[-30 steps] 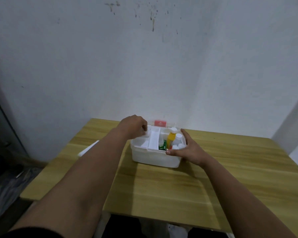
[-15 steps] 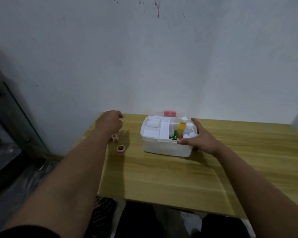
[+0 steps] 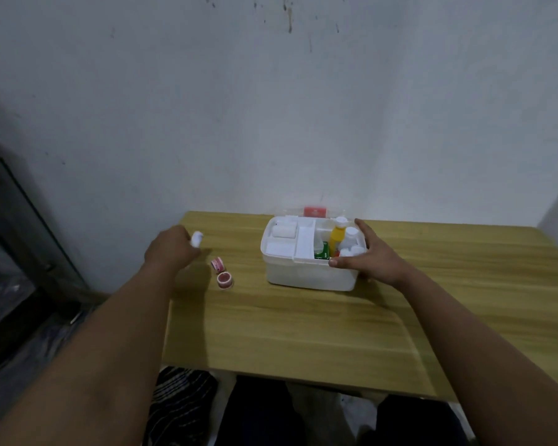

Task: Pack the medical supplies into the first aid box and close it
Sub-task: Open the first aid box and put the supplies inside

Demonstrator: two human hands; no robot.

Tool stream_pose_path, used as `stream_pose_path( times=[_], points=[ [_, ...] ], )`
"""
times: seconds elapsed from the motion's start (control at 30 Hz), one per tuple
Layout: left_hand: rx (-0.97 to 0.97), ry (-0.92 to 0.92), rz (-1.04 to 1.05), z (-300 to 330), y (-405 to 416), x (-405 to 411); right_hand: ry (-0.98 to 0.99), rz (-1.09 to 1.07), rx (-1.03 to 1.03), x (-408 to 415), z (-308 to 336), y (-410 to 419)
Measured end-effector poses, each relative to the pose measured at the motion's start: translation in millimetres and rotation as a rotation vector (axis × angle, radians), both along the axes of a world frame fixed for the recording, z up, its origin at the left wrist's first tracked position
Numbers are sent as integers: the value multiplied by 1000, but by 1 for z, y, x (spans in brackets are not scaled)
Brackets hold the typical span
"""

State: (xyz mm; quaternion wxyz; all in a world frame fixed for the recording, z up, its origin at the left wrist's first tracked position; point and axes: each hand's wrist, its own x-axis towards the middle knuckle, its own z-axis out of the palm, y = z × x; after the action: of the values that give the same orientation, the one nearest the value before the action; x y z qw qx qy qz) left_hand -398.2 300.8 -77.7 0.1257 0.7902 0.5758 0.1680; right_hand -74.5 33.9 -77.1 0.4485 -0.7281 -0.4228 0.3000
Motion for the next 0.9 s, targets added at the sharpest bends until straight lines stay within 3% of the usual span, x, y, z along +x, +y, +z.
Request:
stream_pose_path(
  times=[0.13, 0.27, 0.43, 0.6, 0.73, 0.9],
  points=[
    [12, -160, -60, 46, -12, 48, 14, 0, -2, 0, 2, 0],
    [-96, -278, -249, 82, -39, 114, 14, -6, -5, -1, 2, -1],
    [-177, -138, -432, 88, -82, 171, 12, -1, 21, -2, 2, -2],
    [-44, 62, -463, 60, -92, 193, 17, -14, 30, -1, 1, -2],
    [-40, 61, -442, 52, -89, 191, 26, -20, 15, 3, -2, -1],
    [-6, -82, -366, 62, -73, 166, 18, 3, 10, 4, -1, -1]
  ],
)
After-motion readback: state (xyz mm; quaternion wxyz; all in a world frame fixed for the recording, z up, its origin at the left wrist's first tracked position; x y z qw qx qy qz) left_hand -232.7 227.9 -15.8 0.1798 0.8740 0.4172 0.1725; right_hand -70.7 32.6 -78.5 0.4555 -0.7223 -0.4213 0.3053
